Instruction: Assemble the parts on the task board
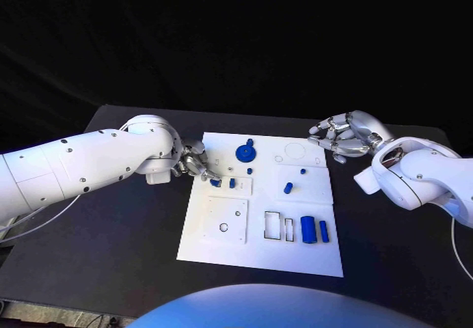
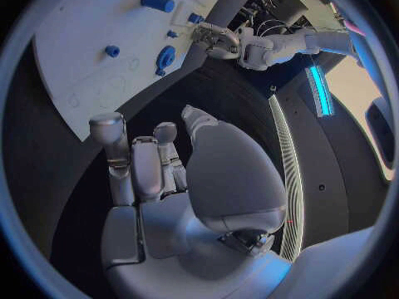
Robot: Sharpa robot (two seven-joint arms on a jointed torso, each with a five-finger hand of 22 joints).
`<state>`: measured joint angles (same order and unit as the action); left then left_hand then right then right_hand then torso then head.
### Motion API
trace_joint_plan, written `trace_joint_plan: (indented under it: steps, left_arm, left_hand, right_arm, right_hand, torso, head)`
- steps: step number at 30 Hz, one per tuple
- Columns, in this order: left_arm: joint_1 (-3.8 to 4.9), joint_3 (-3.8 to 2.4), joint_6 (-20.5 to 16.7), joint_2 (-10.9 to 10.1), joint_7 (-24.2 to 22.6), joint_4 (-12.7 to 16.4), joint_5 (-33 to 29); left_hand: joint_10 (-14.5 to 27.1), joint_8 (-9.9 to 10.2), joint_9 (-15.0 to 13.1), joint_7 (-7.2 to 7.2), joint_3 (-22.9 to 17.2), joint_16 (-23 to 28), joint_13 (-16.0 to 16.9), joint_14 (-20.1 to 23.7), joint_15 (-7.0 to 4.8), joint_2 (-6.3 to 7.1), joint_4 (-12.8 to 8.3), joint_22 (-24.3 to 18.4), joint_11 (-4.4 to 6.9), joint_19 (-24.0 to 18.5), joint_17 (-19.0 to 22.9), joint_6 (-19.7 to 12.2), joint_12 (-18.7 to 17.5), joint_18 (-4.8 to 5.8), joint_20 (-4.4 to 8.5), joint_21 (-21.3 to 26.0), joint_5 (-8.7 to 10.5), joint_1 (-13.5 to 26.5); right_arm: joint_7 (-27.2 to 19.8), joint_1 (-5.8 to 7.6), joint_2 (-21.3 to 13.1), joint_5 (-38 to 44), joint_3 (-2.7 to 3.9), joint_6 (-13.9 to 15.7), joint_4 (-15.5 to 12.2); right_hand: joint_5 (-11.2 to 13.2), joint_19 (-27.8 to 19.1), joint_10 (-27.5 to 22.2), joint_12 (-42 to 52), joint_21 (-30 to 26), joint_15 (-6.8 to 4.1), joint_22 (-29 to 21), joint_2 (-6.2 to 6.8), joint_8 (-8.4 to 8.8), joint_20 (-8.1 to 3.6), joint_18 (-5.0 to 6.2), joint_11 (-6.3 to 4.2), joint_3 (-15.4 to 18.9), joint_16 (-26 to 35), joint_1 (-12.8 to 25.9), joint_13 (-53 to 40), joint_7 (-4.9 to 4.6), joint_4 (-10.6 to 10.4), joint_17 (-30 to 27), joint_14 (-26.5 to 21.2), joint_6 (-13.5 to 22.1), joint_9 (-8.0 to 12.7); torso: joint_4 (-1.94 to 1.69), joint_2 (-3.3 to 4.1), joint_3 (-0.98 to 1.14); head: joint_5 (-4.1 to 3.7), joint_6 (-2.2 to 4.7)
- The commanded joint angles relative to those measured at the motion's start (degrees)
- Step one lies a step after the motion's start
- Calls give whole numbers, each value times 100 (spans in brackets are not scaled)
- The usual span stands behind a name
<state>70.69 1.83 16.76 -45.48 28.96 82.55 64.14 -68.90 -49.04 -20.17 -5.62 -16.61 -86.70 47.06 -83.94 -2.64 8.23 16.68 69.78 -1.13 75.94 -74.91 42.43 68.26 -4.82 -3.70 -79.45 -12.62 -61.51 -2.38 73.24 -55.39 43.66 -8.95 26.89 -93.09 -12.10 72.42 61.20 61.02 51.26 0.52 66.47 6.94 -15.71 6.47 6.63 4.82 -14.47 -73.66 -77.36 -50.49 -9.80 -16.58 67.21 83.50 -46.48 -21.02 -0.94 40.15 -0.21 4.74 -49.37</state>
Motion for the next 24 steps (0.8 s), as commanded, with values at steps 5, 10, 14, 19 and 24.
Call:
trace_joint_plan:
  steps: [5, 10, 14, 19, 24]
  left_arm:
    - [-27, 29, 235, 21, -39, 7, -192]
    - [-28, 29, 241, 18, -40, -1, -220]
    - [-28, 30, 246, 16, -40, -8, -252]
    - [-28, 30, 243, 11, -40, -19, -305]
    - [-28, 30, 230, 4, -39, -32, -367]
  left_hand:
    - [40, 69, 140, -3, -42, -6, -15, -399, 47, -51, 6, 4, -20, 0, -755, 61, 38, 18, -26, 29, -20, -223]
    - [49, 133, 192, -8, -127, -10, -34, -400, 50, -143, 0, 3, -22, -6, -762, 100, 46, 16, -30, 33, -29, -480]
    - [54, 163, 219, -6, -190, -14, -46, -402, 48, -187, -6, 12, -20, -3, -768, 121, 51, 17, -30, 31, -35, -666]
    - [63, 190, 246, -3, -288, -18, -67, -403, 46, -269, -7, 13, -16, -7, -774, 145, 53, 17, -29, 33, -42, -895]
    - [63, 200, 258, -7, -340, -20, -73, -404, 47, -363, 10, 19, -19, -5, -779, 157, 56, 18, -29, 32, -39, -943]
  right_arm:
    - [-28, -6, 10, 31, 0, -35, 1]
    - [-26, -7, 12, 31, 0, -37, 4]
    - [-22, -8, 13, 31, 0, -40, 5]
    - [-20, -10, 14, 31, 0, -37, 7]
    - [-22, -11, 14, 31, 0, -33, 8]
  right_hand:
    - [-28, -29, -5, -6, -5, -6, 5, 12, -31, -3, 107, 6, 7, 16, 51, -6, -2, 14, 6, -15, 35, -3]
    - [-28, -27, -5, -5, -5, -7, 6, 11, -33, -3, 107, 5, 6, 14, 50, -5, -2, 15, 10, -13, 34, -3]
    - [-28, -27, -5, -5, -5, -7, 6, 11, -33, -3, 107, 5, 6, 14, 50, -5, -2, 15, 10, -13, 34, -3]
    - [-28, -27, -5, -5, -5, -7, 6, 11, -33, -3, 107, 5, 6, 14, 50, -5, -2, 15, 10, -13, 34, -3]
    - [-28, -27, -5, -5, -5, -7, 6, 11, -33, -3, 107, 5, 6, 14, 50, -5, -2, 15, 10, -13, 34, -3]
  torso:
    - [-3, 4, 2]
    - [1, -2, 0]
    - [0, -2, 0]
    - [2, -5, 0]
    - [-4, -4, 1]
  head:
    - [-4, -11]
    - [-4, -21]
    - [-5, -26]
    - [-4, -20]
    - [-8, -18]
